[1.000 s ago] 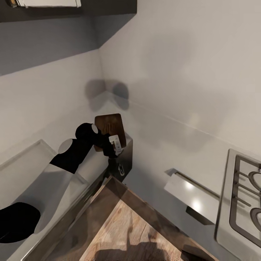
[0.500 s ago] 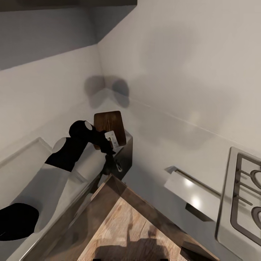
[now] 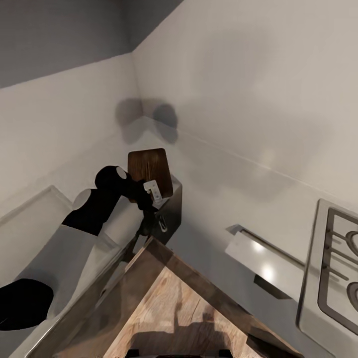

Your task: In the kitchen, take the Vidalia onion out of the sink, dice it on the chopping board with the paring knife, put the diced onion into the bowl on the countertop, then place both the paring knife and the chopping board into the sink.

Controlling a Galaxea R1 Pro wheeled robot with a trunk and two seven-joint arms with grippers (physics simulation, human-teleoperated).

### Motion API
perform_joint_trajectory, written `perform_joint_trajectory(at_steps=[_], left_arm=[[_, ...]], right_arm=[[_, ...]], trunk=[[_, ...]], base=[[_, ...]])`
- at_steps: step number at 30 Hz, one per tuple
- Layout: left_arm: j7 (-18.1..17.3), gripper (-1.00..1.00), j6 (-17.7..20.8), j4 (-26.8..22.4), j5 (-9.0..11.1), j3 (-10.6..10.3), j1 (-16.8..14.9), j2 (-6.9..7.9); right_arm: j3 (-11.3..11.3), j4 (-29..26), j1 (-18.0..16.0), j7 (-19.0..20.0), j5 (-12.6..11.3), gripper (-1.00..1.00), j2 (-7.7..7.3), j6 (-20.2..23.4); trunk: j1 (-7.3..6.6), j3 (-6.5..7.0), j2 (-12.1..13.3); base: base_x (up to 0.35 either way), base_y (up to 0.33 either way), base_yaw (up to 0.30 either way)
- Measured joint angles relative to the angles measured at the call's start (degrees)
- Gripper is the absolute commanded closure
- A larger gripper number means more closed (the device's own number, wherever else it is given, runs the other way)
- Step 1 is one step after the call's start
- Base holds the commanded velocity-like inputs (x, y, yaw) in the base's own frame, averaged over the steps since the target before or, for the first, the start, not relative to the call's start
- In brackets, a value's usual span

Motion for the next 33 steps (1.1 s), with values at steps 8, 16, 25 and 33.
perform_joint_trajectory(at_steps=[8,16,25,33], left_arm=[[-2.66,-1.0,-0.04,-0.67,0.26,0.08,-0.02,0.34],[-3.4,-1.0,0.02,-2.98,0.03,0.16,0.0,0.71],[-4.46,-1.0,-0.06,-5.28,-0.04,3.42,0.0,0.79],[-4.29,-1.0,-0.11,-4.55,-0.09,3.5,0.0,2.61]], right_arm=[[0.0,0.0,0.0,0.0,0.0,-1.0,0.0,0.0],[0.0,0.0,0.0,0.0,0.0,-1.0,0.0,0.0],[0.0,0.0,0.0,0.0,0.0,-1.0,0.0,0.0],[0.01,-0.02,0.0,0.0,0.0,-1.0,0.11,0.0]], trunk=[[-0.02,-0.74,-0.02],[0.0,-1.5,0.0],[0.0,-2.14,-0.01],[0.0,-2.15,-0.01]], base=[[0.0,0.0,0.0],[0.0,0.0,0.0],[0.0,0.0,0.0],[0.0,0.0,0.0]])
